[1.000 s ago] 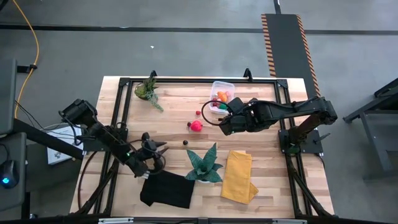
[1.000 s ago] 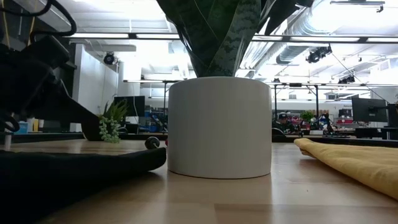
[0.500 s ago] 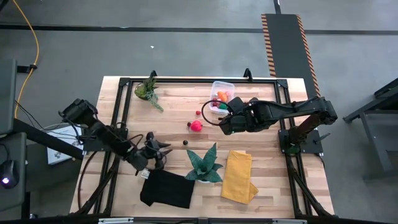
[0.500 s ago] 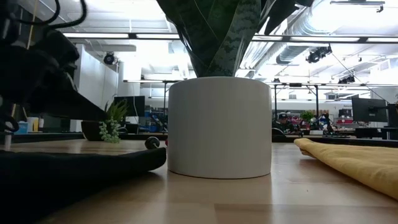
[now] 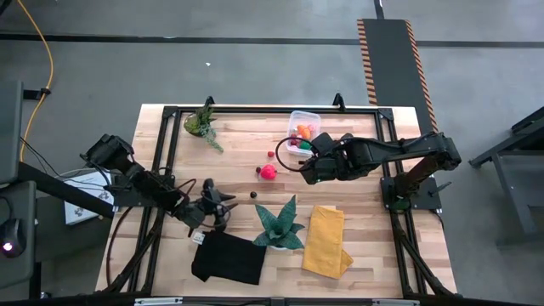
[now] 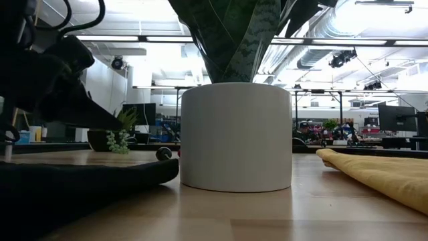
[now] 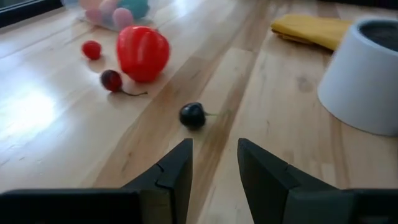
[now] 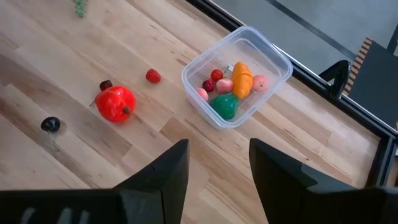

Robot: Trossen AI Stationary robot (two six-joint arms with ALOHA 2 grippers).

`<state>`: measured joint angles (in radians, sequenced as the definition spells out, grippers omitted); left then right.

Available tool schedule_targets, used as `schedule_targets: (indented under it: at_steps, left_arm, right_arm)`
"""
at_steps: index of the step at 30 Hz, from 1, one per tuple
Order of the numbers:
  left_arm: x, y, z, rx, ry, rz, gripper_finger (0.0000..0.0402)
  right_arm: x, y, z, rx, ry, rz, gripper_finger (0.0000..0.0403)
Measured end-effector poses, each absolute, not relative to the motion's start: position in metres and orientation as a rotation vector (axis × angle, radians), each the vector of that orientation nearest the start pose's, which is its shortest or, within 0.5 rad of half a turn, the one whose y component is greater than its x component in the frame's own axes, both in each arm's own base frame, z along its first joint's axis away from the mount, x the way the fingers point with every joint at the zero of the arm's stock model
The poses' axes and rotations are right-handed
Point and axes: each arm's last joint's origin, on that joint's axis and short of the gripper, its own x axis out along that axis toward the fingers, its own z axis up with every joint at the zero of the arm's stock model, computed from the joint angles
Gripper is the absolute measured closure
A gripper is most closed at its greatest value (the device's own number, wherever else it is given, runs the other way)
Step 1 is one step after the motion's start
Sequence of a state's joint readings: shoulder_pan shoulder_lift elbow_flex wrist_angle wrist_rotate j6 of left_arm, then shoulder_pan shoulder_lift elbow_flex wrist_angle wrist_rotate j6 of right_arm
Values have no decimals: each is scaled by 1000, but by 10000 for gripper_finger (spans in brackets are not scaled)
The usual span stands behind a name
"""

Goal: Pick and placing Produce into tupperware
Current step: Put the black cherry into the transparent container

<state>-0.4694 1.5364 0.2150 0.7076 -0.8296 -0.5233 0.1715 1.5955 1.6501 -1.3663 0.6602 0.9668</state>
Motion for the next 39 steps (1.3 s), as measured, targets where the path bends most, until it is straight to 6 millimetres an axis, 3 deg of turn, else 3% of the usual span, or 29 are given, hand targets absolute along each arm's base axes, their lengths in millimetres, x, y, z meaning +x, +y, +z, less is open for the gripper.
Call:
schedule_targets:
  at_steps: [8, 17, 26, 39]
  left_arm:
    - [191, -72, 96, -97, 389, 421, 287]
    - [203, -50, 97, -88, 454, 296, 287]
    - [209, -32, 97, -46, 475, 278, 287]
    - [211, -17, 96, -43, 516, 175, 286]
  right_arm:
    - [290, 32, 353, 295, 870, -922, 243]
    - [290, 33, 353, 296, 870, -920, 243]
    - [289, 37, 353, 297, 871, -909, 243]
    - [289, 36, 353, 296, 872, -910, 243]
